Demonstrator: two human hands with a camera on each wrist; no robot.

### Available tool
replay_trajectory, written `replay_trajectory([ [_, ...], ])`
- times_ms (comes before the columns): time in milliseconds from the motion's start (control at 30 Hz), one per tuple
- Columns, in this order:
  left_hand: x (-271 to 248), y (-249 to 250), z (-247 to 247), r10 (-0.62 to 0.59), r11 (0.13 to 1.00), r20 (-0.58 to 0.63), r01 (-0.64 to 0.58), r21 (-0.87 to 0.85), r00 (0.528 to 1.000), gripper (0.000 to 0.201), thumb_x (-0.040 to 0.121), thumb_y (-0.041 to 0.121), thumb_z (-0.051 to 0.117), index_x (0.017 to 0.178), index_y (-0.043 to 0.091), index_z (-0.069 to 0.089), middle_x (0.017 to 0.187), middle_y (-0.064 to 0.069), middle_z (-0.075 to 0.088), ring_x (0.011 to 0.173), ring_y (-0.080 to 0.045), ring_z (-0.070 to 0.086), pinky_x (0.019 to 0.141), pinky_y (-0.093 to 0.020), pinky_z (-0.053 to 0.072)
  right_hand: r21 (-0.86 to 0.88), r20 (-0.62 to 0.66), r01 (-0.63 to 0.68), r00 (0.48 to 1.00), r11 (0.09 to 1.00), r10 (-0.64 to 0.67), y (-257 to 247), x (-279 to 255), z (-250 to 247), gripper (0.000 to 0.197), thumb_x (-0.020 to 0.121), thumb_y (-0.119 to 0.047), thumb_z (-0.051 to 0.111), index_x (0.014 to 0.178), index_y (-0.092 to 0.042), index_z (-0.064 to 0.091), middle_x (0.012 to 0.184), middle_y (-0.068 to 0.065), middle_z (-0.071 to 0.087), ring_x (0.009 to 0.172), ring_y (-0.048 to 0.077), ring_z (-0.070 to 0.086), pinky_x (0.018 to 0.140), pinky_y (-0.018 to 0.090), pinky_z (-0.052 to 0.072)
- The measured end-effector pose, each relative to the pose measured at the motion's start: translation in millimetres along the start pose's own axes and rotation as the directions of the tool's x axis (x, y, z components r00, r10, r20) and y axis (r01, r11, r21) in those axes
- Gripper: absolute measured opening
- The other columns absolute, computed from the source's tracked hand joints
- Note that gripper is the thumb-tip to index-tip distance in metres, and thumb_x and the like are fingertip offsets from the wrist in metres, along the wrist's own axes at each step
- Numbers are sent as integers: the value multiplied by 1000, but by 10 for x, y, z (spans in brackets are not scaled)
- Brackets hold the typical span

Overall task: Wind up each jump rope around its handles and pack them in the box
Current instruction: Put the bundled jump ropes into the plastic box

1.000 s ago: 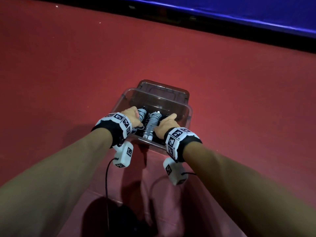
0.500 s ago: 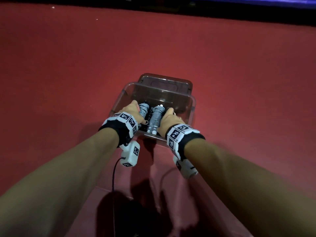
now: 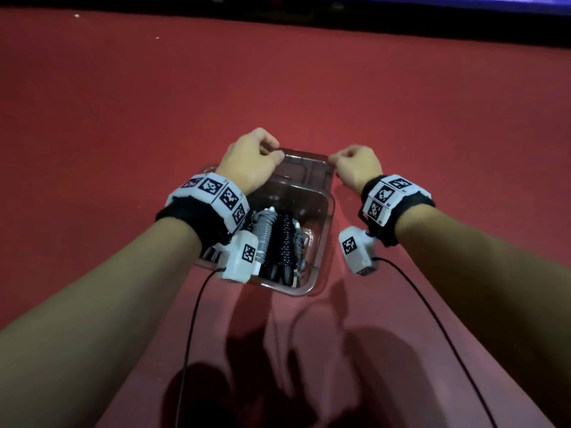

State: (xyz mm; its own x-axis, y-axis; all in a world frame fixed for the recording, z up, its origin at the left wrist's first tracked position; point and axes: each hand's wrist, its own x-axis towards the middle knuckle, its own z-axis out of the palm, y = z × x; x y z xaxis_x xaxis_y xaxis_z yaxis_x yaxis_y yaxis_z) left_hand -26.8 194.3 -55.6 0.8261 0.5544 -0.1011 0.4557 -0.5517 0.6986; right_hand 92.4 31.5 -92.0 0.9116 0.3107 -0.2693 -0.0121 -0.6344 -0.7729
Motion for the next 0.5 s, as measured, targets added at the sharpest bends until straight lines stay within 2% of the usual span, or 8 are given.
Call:
replay_trajectory([
  [100, 93, -82, 76, -30, 998, 46, 27, 61, 999, 6, 96, 32, 66, 92, 35, 64, 97, 11, 66, 96, -18, 63, 90, -35, 51, 8, 72, -144, 987, 990, 143, 264, 190, 162, 16, 91, -26, 69, 81, -15, 63, 97, 16, 75, 92, 35, 73, 87, 48, 60],
  [167, 165, -126, 117, -51, 994, 81, 42, 104, 995, 2, 97, 32, 65, 95, 33, 66, 93, 11, 66, 87, -14, 63, 81, -32, 49, -45, 131, -195, 971, 980, 199, 346, 199, 272, 26, 92, -30, 71, 83, -8, 59, 93, 14, 72, 90, 32, 71, 82, 44, 60],
  [233, 218, -143, 155, -51, 979, 128, 24, 204, 991, 10, 99, 34, 62, 104, 28, 69, 93, 9, 66, 80, -8, 59, 73, -29, 43, -110, 161, -236, 954, 966, 252, 423, 249, 399, 34, 93, -28, 72, 77, -4, 55, 79, 9, 62, 82, 27, 65, 67, 35, 56],
  [267, 246, -172, 183, -61, 970, 164, 20, 242, 985, 13, 100, 35, 61, 106, 28, 69, 95, 7, 67, 81, -8, 59, 73, -29, 43, -154, 146, -245, 952, 957, 267, 445, 256, 442, 34, 94, -22, 71, 71, -4, 52, 72, 7, 57, 78, 26, 61, 61, 33, 51],
  [333, 277, -225, 232, -103, 965, 220, 44, 260, 970, 15, 100, 39, 58, 104, 30, 70, 105, 7, 69, 100, -16, 62, 89, -32, 47, -223, 135, -229, 955, 947, 263, 502, 299, 512, 33, 95, -10, 65, 66, -4, 51, 72, 10, 59, 72, 26, 58, 61, 34, 48],
  [400, 299, -278, 260, -115, 979, 234, 71, 190, 965, 12, 99, 38, 61, 93, 35, 70, 106, 11, 69, 114, -20, 60, 106, -38, 45, -249, 164, -210, 953, 945, 255, 539, 318, 536, 21, 95, -6, 61, 75, 0, 59, 87, 16, 64, 78, 29, 59, 72, 38, 53],
  [433, 307, -287, 256, -109, 987, 234, 77, 142, 966, 11, 98, 36, 63, 89, 36, 69, 102, 13, 69, 114, -19, 61, 108, -38, 44, -237, 163, -208, 955, 949, 250, 561, 324, 531, 13, 94, -7, 63, 84, 2, 63, 91, 17, 64, 82, 30, 60, 77, 39, 55],
  [500, 322, -278, 232, -89, 996, 228, 81, 43, 970, 8, 97, 32, 65, 91, 35, 70, 103, 12, 70, 111, -16, 62, 104, -33, 43, -167, 160, -247, 949, 955, 273, 586, 323, 512, 14, 91, -10, 69, 96, 3, 65, 92, 16, 65, 81, 29, 62, 76, 38, 55],
])
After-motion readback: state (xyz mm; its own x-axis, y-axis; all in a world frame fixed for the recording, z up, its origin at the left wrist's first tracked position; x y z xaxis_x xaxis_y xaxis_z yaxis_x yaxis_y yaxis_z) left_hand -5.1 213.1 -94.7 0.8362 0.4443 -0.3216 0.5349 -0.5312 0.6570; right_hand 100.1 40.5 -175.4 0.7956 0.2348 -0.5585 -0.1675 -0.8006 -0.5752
